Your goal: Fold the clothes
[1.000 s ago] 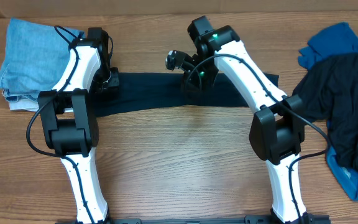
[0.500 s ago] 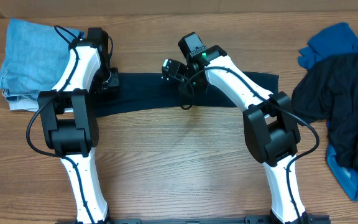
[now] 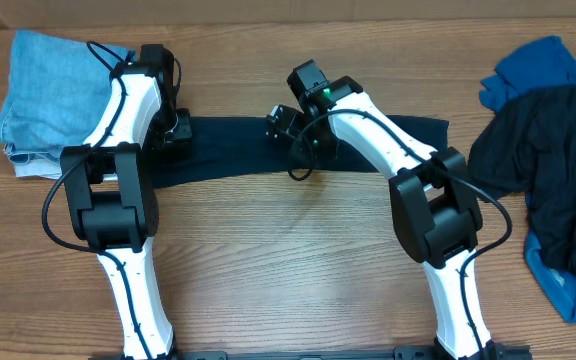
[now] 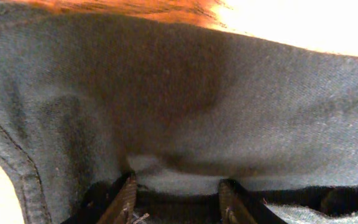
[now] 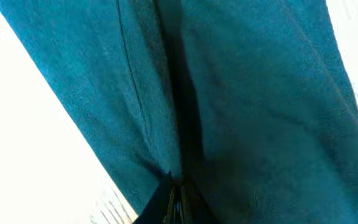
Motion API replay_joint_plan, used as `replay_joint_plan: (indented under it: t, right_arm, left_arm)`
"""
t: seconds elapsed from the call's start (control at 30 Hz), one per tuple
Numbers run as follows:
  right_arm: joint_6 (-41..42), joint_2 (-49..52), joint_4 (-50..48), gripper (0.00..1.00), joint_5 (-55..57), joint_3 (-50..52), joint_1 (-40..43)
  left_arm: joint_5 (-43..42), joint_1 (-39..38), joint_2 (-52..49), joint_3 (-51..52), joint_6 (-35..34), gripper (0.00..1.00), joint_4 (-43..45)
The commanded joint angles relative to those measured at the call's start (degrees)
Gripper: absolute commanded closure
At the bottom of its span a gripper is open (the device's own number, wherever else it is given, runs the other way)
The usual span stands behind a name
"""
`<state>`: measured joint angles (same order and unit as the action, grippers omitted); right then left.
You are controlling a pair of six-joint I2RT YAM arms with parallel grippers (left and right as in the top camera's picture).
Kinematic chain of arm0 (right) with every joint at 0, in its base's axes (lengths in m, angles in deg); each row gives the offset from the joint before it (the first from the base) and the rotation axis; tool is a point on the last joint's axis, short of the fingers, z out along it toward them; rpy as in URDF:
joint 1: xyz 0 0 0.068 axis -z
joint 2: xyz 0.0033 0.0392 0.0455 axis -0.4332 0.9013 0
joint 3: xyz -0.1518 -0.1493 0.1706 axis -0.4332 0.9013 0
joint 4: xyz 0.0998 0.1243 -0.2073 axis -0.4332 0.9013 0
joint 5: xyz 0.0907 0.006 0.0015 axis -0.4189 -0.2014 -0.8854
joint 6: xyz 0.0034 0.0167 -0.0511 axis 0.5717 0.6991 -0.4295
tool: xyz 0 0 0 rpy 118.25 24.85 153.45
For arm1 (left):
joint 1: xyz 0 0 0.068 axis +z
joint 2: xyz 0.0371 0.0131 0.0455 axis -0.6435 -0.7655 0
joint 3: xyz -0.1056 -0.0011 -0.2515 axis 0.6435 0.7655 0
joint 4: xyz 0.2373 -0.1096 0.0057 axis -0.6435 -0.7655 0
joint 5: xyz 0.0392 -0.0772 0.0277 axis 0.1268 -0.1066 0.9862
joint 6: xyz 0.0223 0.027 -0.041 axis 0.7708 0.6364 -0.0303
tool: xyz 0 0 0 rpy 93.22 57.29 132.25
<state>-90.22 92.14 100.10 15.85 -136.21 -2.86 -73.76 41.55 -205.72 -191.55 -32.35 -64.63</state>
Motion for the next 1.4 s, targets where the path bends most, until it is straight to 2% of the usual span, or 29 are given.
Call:
replay_joint_plan:
  t: [0.0,0.23,0.27,0.33,0.43,0.5,0.67,0.8,0.87,1.03,1.3,1.37]
  right_arm:
    - [3.65,-0.26,0.17,0.96,-0.52,0.11,-1.38]
    - [4.87,-0.26,0.94,0.94,-0.79,0.26,-2.95]
    - [4.9,-0.26,0.98,0.92,-0.13,0.26,-2.82]
    - [7.1,-0.39,1.29,0.77,3.8,-0.72,-2.34]
    - [12.04,-2.34,2.45,0.71,10.84,-3.87,-2.21]
    - [16.87,-5.33,2.43,0.66,11.32,-5.44,-0.79]
    - [35.3,-10.93,6.75,0.59,10.97,-5.81,8.96]
    - [40.68,-10.93,13.62,0.5,6.03,-4.87,19.63]
    - [41.81,-10.93,13.94,0.48,5.27,-3.13,23.63]
    - [44.02,-10.88,6.12,0.43,2.12,6.91,32.17]
    - [43.85,-10.8,-7.69,0.34,2.01,19.71,32.74]
    - [43.85,-10.78,-9.55,0.34,2.12,22.16,32.74]
  left_arm:
    - [0.68,0.42,-1.2,1.57,0.04,0.53,0.9]
    - [0.68,0.42,-1.2,1.57,0.04,0.52,0.9]
    - [0.68,0.42,-1.2,1.57,0.07,0.52,0.9]
    - [0.68,0.42,-1.2,1.57,0.07,0.53,0.92]
    - [0.68,0.42,-1.2,1.57,0.07,0.53,0.9]
    - [0.68,0.42,-1.2,1.57,0.07,0.53,0.83]
    - [0.68,0.42,-1.2,1.57,0.09,0.49,0.68]
    - [0.68,0.42,-1.2,1.57,0.07,0.49,0.7]
    - [0.68,0.42,-1.2,1.57,0.07,0.49,0.7]
    - [0.66,0.39,-1.2,1.57,0.04,0.48,0.35]
    - [0.68,0.42,-1.2,1.57,0.07,0.48,0.07]
    - [0.68,0.42,-1.2,1.57,0.07,0.48,0.11]
